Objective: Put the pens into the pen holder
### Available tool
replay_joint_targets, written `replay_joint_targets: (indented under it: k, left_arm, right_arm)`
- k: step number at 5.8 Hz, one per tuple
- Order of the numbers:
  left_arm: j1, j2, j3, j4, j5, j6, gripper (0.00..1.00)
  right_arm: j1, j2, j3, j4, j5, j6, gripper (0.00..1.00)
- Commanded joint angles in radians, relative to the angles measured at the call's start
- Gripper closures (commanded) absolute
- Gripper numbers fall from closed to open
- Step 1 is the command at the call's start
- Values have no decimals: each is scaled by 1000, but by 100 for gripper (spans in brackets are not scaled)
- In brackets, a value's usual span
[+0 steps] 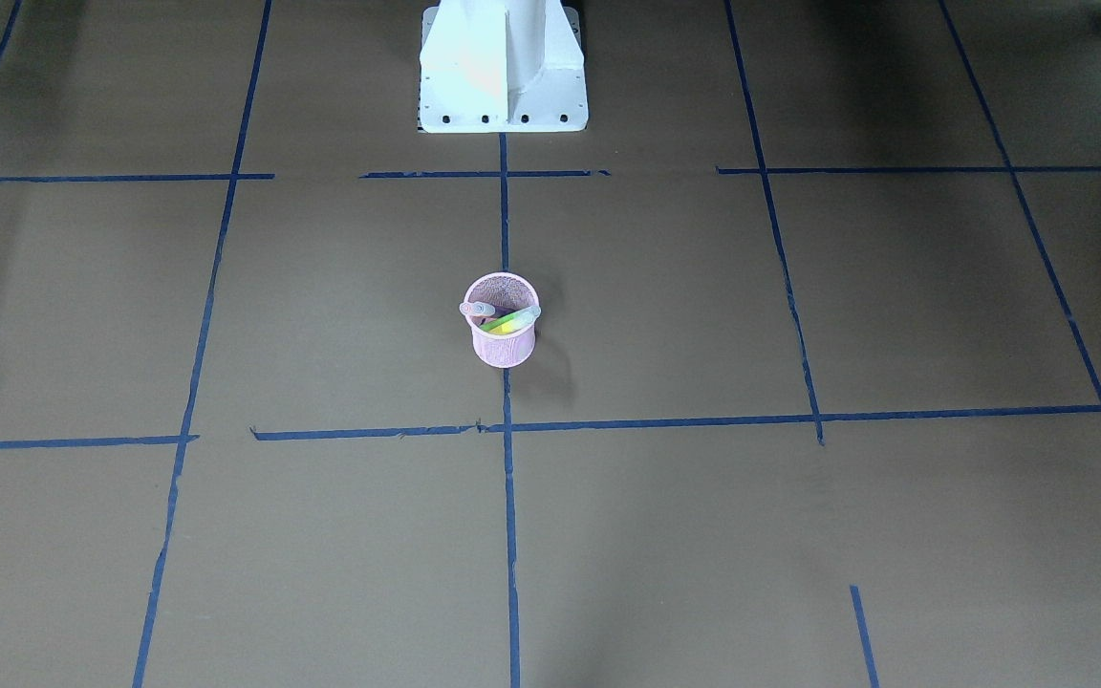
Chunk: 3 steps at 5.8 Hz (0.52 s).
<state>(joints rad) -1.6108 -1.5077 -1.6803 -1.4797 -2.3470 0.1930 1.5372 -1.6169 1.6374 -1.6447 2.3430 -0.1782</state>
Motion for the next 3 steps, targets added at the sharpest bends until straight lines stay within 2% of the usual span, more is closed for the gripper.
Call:
replay_joint_targets:
  k: [1,3]
  left_arm:
    - [2,-5,-10,-11,3,2,0]
    - [2,-5,-12,-10,18,22,0]
  right_arm:
    - [0,-3,-8,0,-5,0,0]
    - [1,-1,-4,2,-8,-3,0]
